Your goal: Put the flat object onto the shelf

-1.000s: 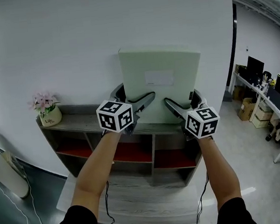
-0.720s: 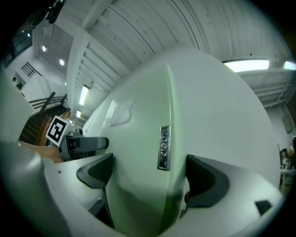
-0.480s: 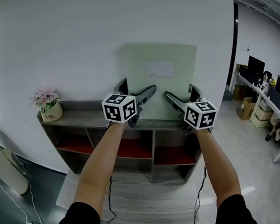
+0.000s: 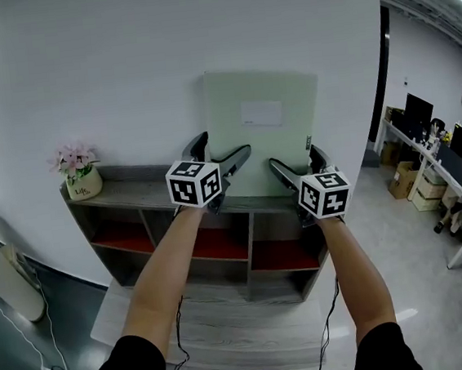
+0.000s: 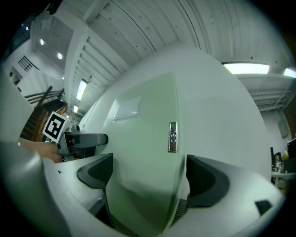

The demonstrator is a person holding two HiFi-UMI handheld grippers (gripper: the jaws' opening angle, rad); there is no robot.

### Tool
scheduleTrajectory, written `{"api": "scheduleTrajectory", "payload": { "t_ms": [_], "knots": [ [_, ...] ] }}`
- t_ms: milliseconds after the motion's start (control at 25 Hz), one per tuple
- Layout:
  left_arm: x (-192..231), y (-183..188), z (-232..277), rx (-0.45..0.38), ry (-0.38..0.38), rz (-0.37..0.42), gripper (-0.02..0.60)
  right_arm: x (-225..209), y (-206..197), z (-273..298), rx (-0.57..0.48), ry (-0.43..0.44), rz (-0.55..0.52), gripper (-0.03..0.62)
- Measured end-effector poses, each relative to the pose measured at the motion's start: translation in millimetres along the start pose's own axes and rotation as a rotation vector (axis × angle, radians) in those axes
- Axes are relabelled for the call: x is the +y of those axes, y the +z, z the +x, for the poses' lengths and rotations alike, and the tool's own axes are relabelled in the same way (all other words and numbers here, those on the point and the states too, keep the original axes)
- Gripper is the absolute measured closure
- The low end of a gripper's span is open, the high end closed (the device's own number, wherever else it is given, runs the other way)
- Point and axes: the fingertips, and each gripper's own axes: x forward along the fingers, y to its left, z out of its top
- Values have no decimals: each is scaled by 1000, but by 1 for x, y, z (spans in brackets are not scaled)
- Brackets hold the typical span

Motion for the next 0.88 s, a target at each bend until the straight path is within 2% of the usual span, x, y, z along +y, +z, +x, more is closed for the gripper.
{"api": "scheduleTrajectory", "payload": {
  "t_ms": [160, 280, 400, 520, 640, 760, 800, 840, 880],
  "knots": [
    [2, 9, -22, -38, 25, -7, 74, 5, 8, -19, -28, -14, -8, 117],
    [-7, 20, -47, -83, 47, 27, 75, 19, 20, -42, -82, -10, -36, 118],
    [-28, 29, -70, -126, 57, 117, 75, 46, 27, -64, -116, 33, -85, 118],
    [-54, 29, -93, -153, 31, 125, 75, 70, 29, -86, -144, 54, -111, 118],
    [-73, 19, -118, -155, 35, 137, 81, 89, 26, -107, -168, 57, -121, 120],
    [-88, 6, -144, -149, 36, 82, 167, 103, 19, -125, -182, 74, -102, 132],
    [-93, 2, -152, -147, 43, 84, 204, 104, 16, -131, -190, 66, -101, 192],
    [-98, -1, -160, -143, 53, 92, 245, 105, 14, -137, -202, 53, -105, 297],
    [-102, -5, -167, -140, 64, 97, 290, 106, 13, -144, -216, 44, -108, 375]
  ]
}}
